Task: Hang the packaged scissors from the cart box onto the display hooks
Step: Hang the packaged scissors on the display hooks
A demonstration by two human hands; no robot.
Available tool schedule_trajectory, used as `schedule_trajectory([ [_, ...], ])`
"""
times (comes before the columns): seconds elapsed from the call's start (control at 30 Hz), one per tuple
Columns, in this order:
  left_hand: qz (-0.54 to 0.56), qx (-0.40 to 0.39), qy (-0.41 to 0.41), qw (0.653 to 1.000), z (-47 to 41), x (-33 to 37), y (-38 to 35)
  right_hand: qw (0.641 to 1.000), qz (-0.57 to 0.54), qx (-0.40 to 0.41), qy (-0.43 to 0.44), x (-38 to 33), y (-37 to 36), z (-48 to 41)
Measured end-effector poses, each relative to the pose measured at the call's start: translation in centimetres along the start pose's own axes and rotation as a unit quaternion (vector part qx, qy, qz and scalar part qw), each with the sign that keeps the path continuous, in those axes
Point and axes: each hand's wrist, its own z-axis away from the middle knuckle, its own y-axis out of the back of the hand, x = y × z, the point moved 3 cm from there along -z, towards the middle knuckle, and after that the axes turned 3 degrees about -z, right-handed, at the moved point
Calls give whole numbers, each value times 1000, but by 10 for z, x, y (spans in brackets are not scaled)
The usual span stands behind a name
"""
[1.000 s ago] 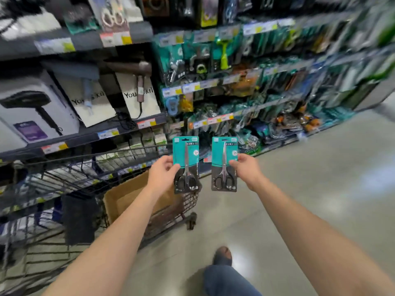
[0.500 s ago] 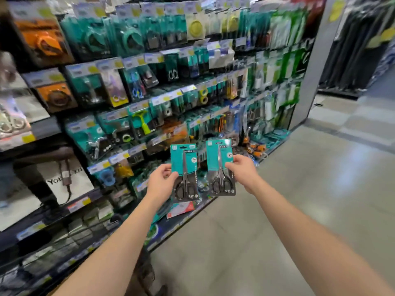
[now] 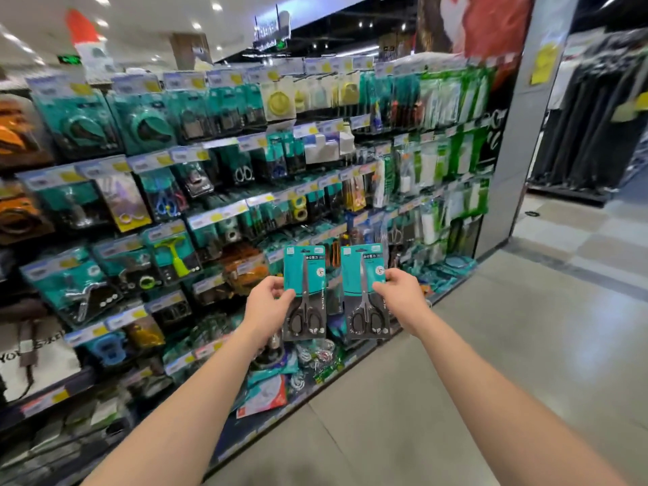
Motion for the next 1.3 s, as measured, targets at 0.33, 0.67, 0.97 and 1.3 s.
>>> schedule_trajectory([
  [0.33, 13, 4, 13, 1000, -76, 40, -54, 1000, -18, 0, 3, 13, 25, -96],
  [0.67, 22, 27, -4, 999, -226, 59, -116, 999, 31, -14, 25, 3, 33, -282],
  [0.97, 34, 41, 18, 998, -352, 66, -166, 998, 51, -40, -12, 13, 41, -446],
  [1.3, 18, 69, 74, 995, -423, 51, -212, 992, 36, -117, -36, 39, 3, -566],
])
